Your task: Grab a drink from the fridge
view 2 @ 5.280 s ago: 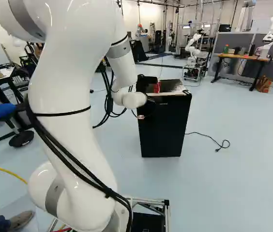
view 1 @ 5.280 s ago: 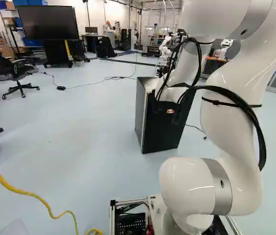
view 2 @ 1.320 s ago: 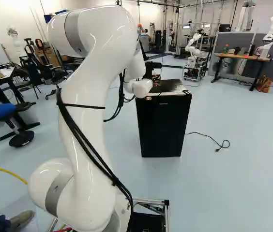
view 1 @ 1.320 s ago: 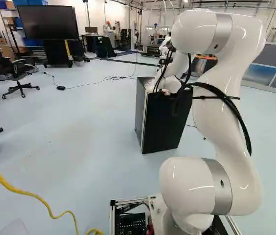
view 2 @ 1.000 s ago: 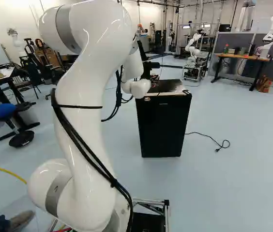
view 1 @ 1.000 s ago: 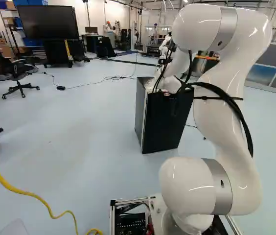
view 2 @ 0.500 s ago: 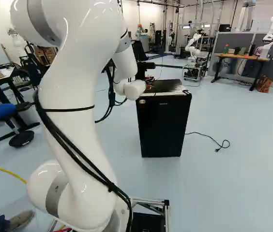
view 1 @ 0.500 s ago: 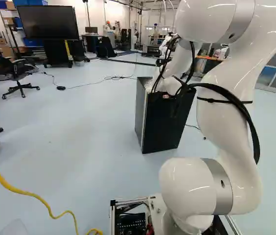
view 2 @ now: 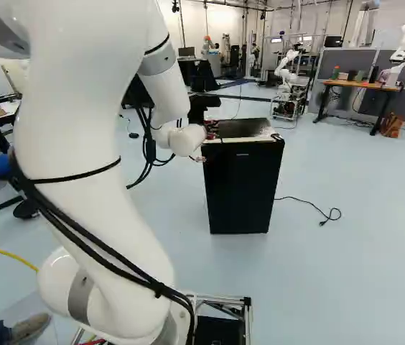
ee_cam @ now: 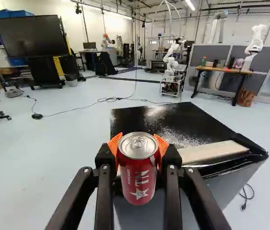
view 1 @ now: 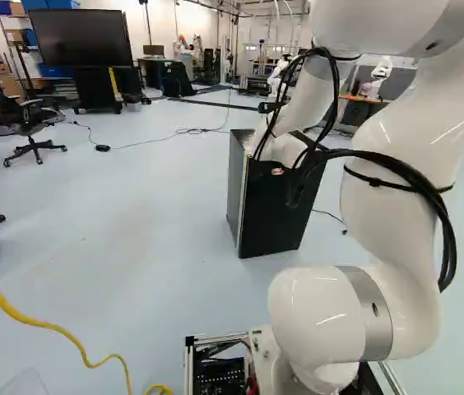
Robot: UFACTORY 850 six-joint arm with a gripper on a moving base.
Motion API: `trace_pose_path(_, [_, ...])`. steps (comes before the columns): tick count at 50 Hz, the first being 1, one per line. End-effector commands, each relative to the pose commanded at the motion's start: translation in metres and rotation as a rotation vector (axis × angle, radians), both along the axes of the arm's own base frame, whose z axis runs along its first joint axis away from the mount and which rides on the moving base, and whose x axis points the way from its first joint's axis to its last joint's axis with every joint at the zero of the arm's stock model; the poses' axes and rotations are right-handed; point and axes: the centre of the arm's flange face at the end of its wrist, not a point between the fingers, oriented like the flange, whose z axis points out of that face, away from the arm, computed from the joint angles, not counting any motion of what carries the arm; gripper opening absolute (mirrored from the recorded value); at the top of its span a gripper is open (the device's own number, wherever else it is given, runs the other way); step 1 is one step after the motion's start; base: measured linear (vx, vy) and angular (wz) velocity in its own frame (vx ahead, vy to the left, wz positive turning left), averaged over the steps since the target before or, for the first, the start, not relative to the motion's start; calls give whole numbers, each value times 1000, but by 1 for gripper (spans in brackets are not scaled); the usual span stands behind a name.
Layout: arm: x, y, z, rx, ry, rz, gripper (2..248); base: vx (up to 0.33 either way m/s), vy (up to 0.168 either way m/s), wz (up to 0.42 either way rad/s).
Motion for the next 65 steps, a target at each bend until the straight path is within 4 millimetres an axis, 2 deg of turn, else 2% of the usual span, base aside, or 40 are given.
trace_pose_path(14, [-55,20,-7,2,41,27,99,0,0,0])
trace_pose_path(35, [-123,39,-22,3,90,60,99,0,0,0])
trace_pose_path(50, [-159,47,-34,2,116,77,99,0,0,0])
trace_pose_path(65, [-186,52,-44,2,135,91,99,0,0,0])
